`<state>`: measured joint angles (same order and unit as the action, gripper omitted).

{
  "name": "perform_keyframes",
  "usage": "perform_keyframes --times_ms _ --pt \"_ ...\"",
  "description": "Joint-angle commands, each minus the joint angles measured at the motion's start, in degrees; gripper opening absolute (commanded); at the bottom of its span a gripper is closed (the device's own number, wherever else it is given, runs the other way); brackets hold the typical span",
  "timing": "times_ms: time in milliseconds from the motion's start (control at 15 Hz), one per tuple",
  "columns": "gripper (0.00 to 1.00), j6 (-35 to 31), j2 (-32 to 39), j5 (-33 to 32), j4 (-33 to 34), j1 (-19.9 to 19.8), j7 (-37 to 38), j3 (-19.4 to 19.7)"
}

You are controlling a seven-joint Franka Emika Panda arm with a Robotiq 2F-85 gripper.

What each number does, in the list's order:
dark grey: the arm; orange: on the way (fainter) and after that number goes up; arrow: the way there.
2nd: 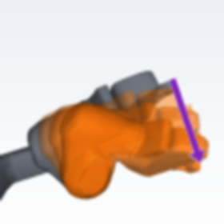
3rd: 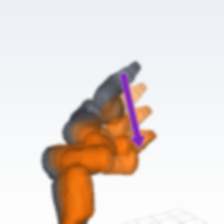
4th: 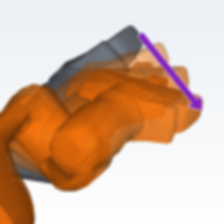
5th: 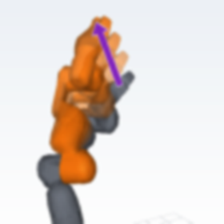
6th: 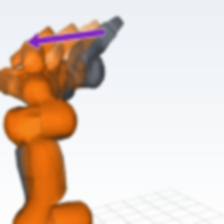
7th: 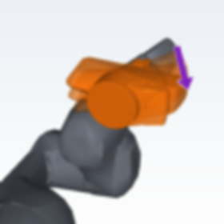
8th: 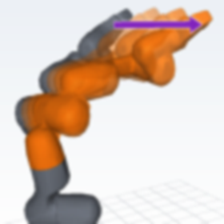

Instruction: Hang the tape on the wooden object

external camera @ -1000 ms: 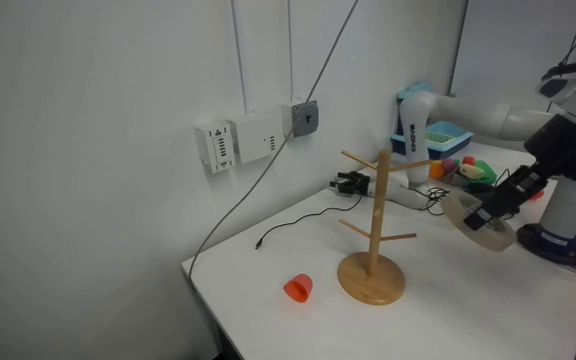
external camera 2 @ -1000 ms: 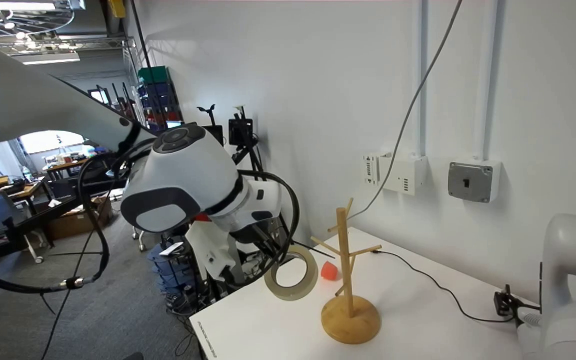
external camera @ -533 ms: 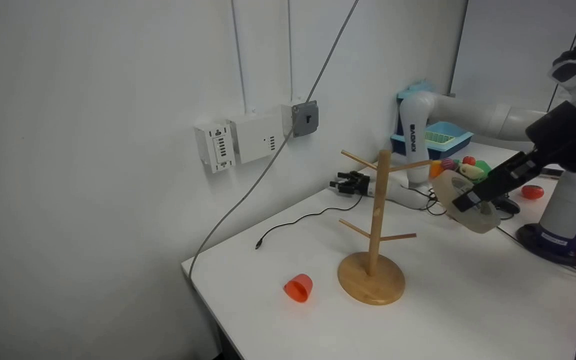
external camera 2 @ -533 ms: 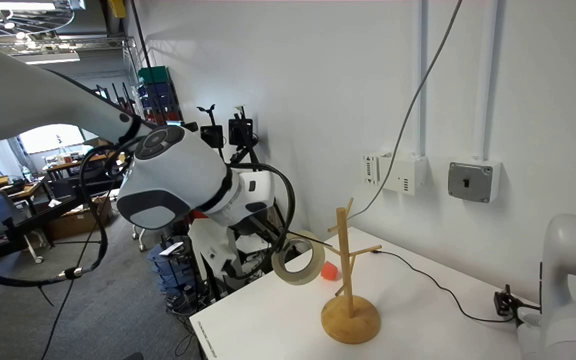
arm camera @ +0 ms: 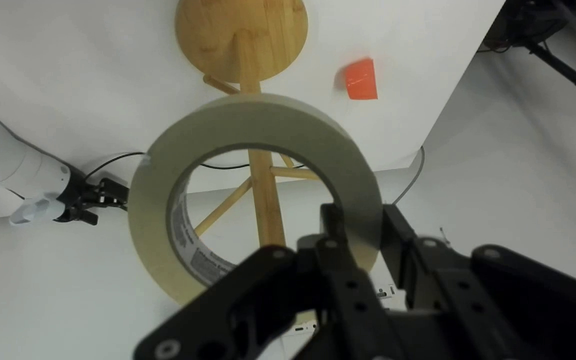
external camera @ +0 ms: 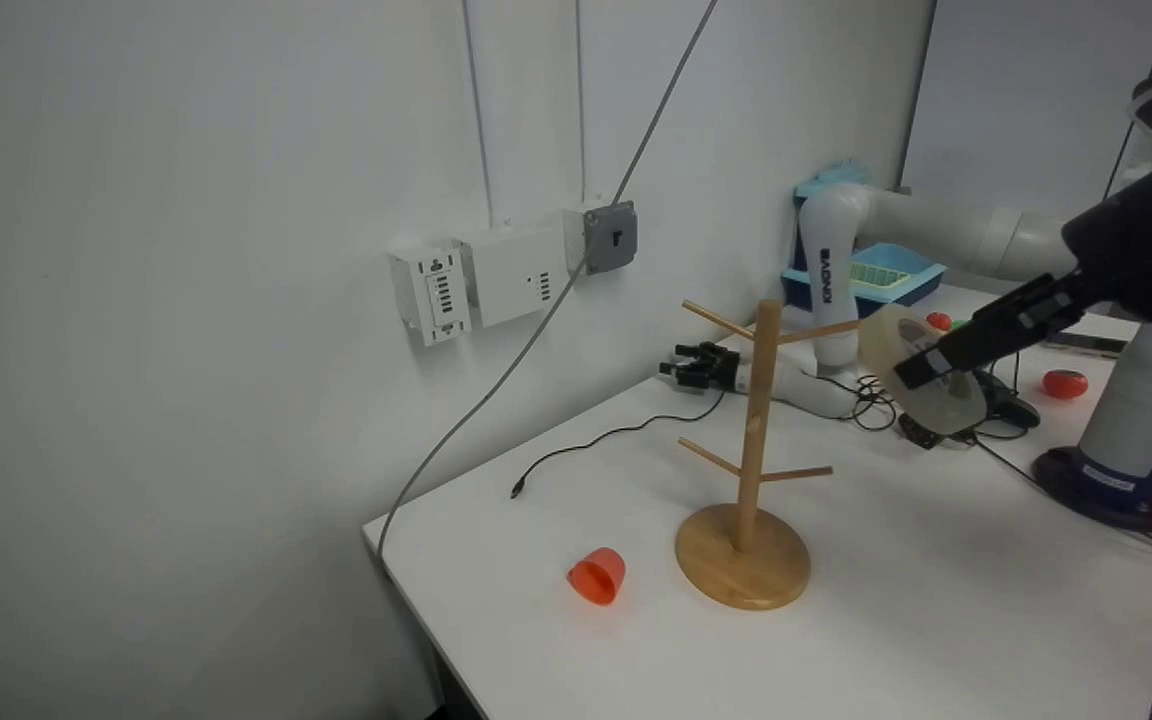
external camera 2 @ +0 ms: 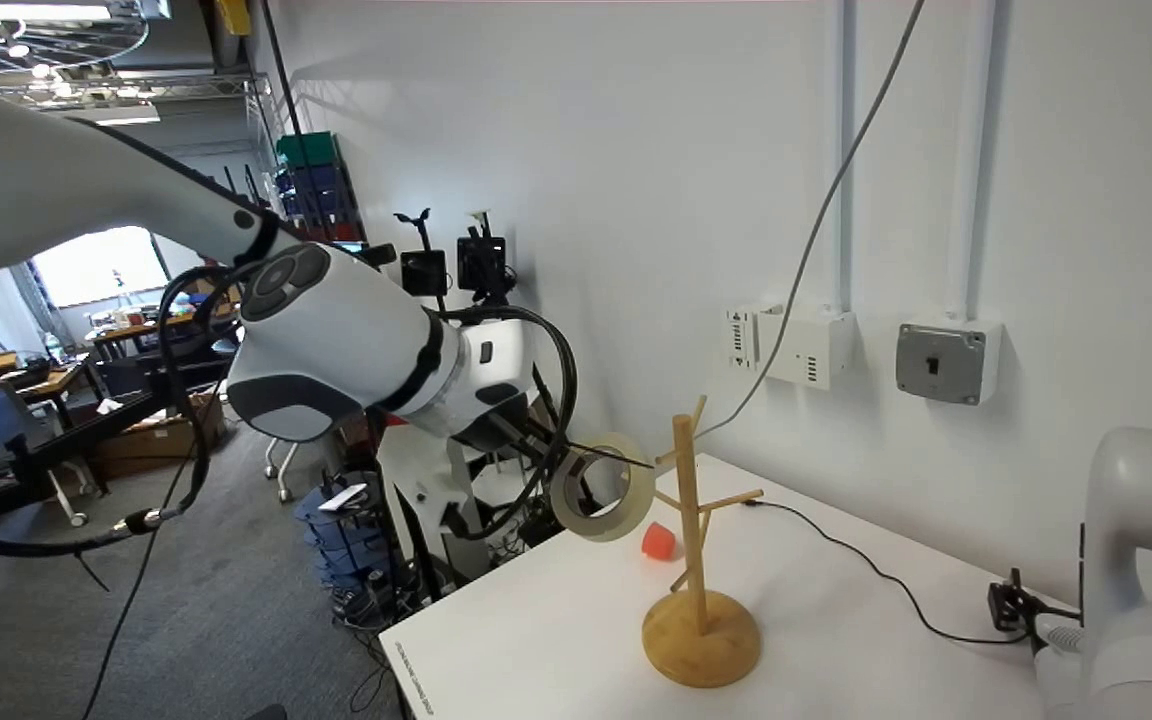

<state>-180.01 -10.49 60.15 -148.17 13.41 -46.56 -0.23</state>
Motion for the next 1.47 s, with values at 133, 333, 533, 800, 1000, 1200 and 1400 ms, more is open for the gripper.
perform_keyframes --times_ms 133,333,533,800,1000,1200,1400 --pt "0.06 -2.39 -1.92 6.29 0.86 3.3 -5.99 2.23" --pt "0.06 -3.2 -2.18 8.47 1.41 4.25 -7.97 2.93" --pt "0.06 -4.11 -2.25 10.29 1.87 4.88 -9.51 3.41" --pt "0.06 -4.73 -2.66 12.2 2.75 6.12 -11.77 4.34" --pt "0.06 -4.33 -3.09 13.84 3.72 7.25 -14.15 5.24" --pt "0.06 -4.2 -3.46 15.7 4.29 8.3 -16.07 6.13" --pt "0.06 -4.56 -3.13 17.22 4.18 8.44 -16.84 6.41"
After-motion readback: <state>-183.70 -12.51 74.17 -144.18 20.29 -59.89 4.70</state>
